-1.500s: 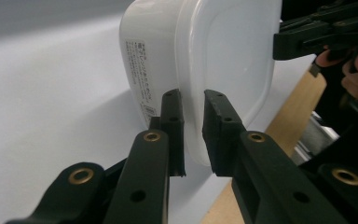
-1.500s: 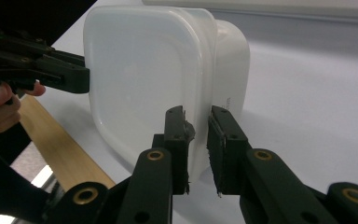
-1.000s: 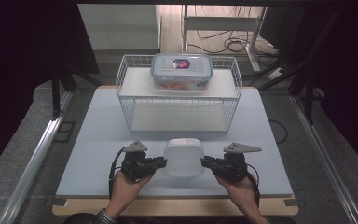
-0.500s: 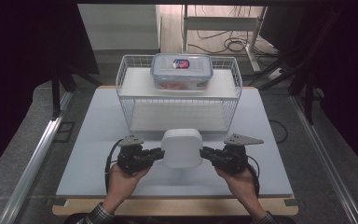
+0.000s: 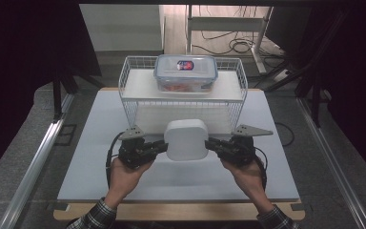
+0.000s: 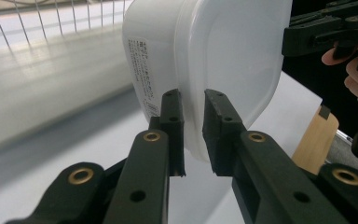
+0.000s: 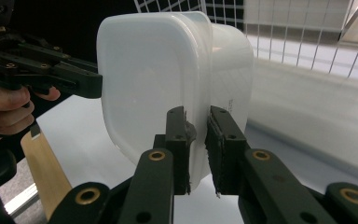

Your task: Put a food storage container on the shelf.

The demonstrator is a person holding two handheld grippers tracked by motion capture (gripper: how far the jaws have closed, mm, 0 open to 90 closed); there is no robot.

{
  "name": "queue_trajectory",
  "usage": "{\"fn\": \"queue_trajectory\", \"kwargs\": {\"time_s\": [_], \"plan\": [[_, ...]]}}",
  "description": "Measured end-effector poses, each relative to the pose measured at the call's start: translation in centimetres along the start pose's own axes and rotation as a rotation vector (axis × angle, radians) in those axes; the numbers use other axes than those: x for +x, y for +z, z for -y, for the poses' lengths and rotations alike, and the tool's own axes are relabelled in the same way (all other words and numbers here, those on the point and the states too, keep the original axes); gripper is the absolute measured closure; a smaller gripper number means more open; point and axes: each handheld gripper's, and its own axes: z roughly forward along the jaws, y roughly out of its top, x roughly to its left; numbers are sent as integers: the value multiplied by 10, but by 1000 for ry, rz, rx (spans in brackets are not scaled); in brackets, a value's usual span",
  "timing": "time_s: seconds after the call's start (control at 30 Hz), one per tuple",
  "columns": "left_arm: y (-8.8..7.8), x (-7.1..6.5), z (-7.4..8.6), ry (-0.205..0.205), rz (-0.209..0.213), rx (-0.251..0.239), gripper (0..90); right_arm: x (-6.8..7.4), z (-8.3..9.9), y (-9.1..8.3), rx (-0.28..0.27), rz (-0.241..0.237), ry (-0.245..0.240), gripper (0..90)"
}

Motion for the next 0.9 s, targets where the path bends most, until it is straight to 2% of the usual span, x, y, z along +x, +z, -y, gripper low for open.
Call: {"fn": "queue_trajectory", "kwargs": {"time_s": [0.2,0.43,0.9], "plan": [[-4,2,-18,20,-7,-19,794,-3,-20,-2,-23,1,-12,786],[-6,7,-31,17,-7,-32,794,-6,-34,-1,-27,9,-13,786],[-17,17,-72,34,-19,-69,795,-10,-73,3,-72,8,-22,785]]}}
